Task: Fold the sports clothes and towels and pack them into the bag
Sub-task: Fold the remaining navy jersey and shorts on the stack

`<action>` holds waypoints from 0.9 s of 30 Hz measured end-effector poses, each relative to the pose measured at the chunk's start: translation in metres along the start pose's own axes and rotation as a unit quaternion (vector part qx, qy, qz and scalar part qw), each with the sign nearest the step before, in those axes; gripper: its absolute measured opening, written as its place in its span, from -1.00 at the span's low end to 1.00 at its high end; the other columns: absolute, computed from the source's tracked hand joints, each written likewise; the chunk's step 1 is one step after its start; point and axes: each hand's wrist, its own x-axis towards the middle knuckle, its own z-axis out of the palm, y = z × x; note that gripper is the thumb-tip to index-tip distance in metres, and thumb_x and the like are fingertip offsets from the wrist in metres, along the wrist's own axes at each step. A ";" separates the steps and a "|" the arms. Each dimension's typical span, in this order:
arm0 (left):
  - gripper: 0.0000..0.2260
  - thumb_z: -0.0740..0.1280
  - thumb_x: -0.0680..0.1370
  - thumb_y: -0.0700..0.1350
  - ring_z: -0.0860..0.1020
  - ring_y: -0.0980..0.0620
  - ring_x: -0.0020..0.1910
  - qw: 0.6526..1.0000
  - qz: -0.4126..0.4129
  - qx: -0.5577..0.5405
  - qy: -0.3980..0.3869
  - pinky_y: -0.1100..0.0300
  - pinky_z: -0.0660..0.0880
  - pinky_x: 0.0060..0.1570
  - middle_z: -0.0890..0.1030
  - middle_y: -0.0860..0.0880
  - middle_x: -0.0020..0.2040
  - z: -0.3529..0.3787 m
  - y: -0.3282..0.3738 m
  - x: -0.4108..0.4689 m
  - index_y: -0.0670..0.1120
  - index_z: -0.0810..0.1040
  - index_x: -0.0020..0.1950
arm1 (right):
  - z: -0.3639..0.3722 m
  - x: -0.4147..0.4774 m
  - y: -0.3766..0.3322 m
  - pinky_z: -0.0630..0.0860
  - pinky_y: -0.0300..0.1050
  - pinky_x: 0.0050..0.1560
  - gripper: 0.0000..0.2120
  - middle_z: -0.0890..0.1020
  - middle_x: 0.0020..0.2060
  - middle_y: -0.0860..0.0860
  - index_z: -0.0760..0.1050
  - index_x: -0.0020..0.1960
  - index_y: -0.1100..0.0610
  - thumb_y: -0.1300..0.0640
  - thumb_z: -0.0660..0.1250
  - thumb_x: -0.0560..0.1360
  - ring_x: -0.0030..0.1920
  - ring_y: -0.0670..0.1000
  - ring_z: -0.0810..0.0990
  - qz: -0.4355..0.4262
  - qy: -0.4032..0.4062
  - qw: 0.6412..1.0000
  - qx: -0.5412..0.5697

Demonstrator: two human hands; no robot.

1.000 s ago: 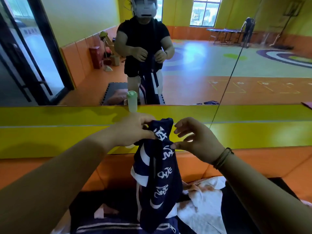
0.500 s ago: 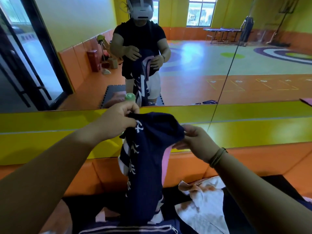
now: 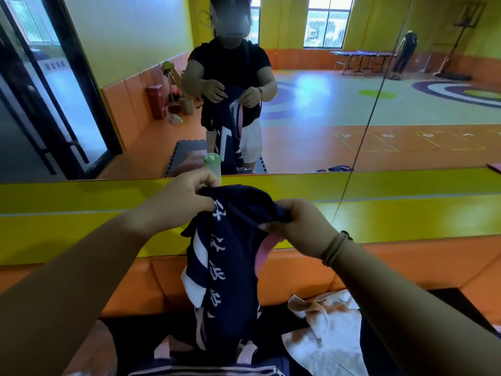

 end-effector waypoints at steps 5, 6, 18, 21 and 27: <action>-0.52 0.53 0.36 -0.01 0.55 0.20 0.04 0.995 0.008 0.053 -0.089 0.19 0.50 0.07 0.57 0.11 0.06 0.005 0.003 -0.002 0.15 0.45 0.21 | -0.010 0.010 -0.025 0.46 -0.03 -0.29 -0.83 0.57 -0.40 0.18 0.57 -0.24 0.29 0.23 0.52 0.33 -0.36 -0.01 0.46 -0.048 0.004 0.999 0.009; -0.43 0.55 0.31 0.07 0.52 0.26 0.08 0.993 0.012 0.072 -0.088 0.22 0.49 0.08 0.55 0.17 0.08 0.010 0.007 -0.001 0.23 0.42 0.25 | -0.009 0.011 -0.030 0.50 0.04 -0.25 -0.85 0.61 -0.35 0.22 0.58 -0.23 0.27 0.22 0.52 0.33 -0.33 0.00 0.49 -0.055 -0.008 0.998 0.005; -0.89 0.47 0.42 -0.24 0.57 0.20 -0.21 0.993 0.094 0.067 -0.016 0.36 0.47 -0.19 0.64 0.03 -0.18 0.030 0.022 0.005 -0.11 0.64 -0.08 | -0.018 -0.016 -0.010 0.55 0.01 -0.03 -0.63 0.63 -0.28 0.02 0.45 -0.05 0.08 0.40 0.50 0.30 -0.25 -0.02 0.58 -0.010 -0.051 0.994 0.101; -0.82 0.44 0.43 -0.28 0.58 0.23 -0.12 0.994 0.108 0.001 -0.013 0.41 0.47 -0.08 0.65 -0.03 -0.09 0.027 0.031 0.008 -0.16 0.63 0.02 | -0.011 -0.024 0.006 0.54 -0.20 -0.10 -0.76 0.62 -0.27 -0.11 0.54 -0.08 0.09 0.30 0.50 0.34 -0.28 -0.18 0.56 -0.020 -0.090 0.996 -0.002; -0.79 0.32 0.49 -0.34 0.59 0.26 -0.17 0.984 0.104 -0.122 0.071 0.38 0.51 -0.05 0.65 0.17 -0.21 0.019 0.048 0.019 -0.04 0.57 -0.02 | -0.031 -0.035 0.038 0.46 -0.10 -0.15 -0.76 0.60 -0.22 0.08 0.58 -0.07 0.20 0.03 0.46 0.40 -0.18 0.09 0.55 0.077 -0.083 0.962 -0.247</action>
